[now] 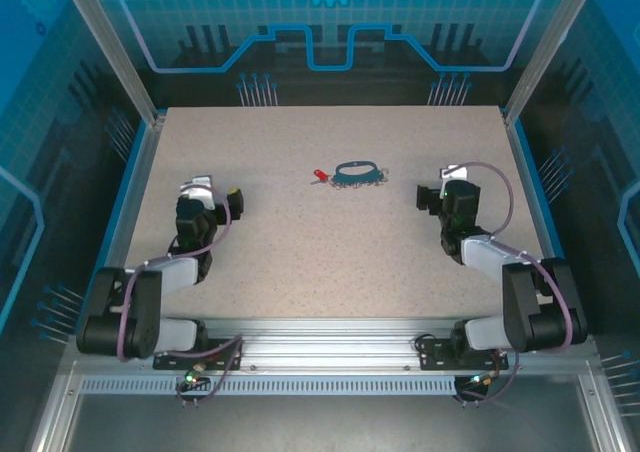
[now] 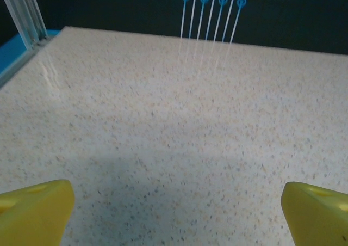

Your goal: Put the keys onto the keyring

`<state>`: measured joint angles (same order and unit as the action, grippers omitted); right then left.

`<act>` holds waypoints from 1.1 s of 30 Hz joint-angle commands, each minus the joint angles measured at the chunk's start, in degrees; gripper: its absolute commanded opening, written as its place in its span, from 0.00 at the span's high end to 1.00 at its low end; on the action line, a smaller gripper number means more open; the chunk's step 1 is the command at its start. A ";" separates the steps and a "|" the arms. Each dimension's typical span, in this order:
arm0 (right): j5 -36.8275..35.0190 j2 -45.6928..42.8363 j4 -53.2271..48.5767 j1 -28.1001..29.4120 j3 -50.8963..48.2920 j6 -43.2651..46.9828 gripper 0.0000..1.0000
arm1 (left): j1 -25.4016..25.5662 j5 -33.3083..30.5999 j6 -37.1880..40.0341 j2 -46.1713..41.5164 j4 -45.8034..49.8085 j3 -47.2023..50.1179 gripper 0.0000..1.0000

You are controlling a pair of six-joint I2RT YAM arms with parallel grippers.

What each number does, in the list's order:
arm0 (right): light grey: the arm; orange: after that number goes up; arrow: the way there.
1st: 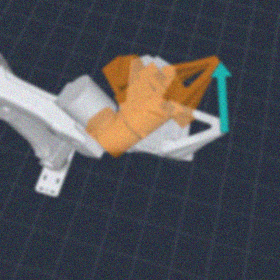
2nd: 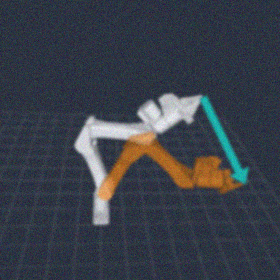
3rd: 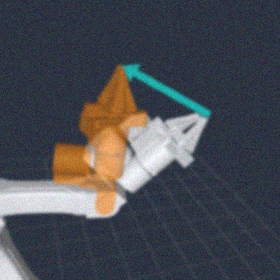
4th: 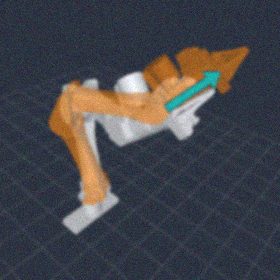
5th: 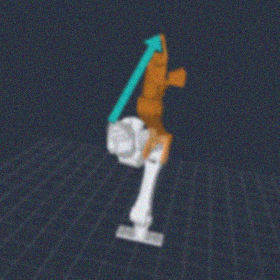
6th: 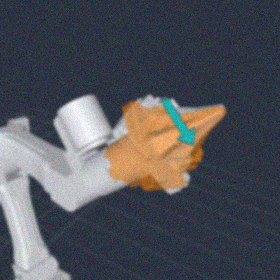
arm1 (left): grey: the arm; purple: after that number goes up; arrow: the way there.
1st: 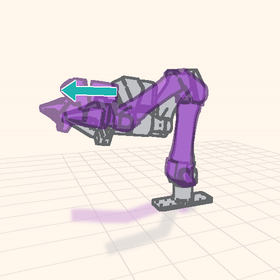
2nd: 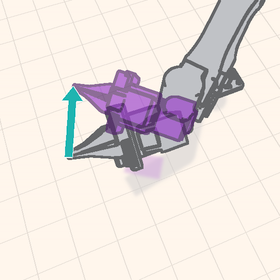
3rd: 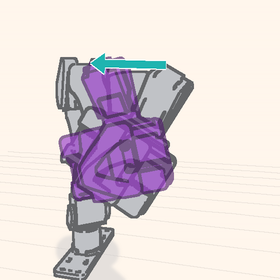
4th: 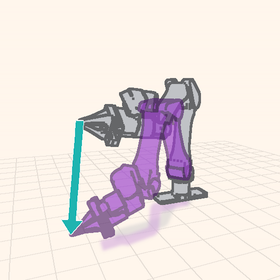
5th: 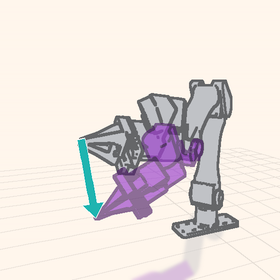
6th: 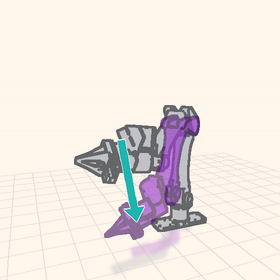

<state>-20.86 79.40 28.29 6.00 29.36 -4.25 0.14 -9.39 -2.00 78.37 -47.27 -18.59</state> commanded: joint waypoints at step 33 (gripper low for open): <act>12.90 6.91 15.83 -1.70 -5.01 3.83 0.00 | -0.23 5.78 1.65 10.31 -3.45 -4.17 0.01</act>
<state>-7.88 85.65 41.67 4.08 24.93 -1.34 0.16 -4.62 -1.30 88.25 -50.81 -21.82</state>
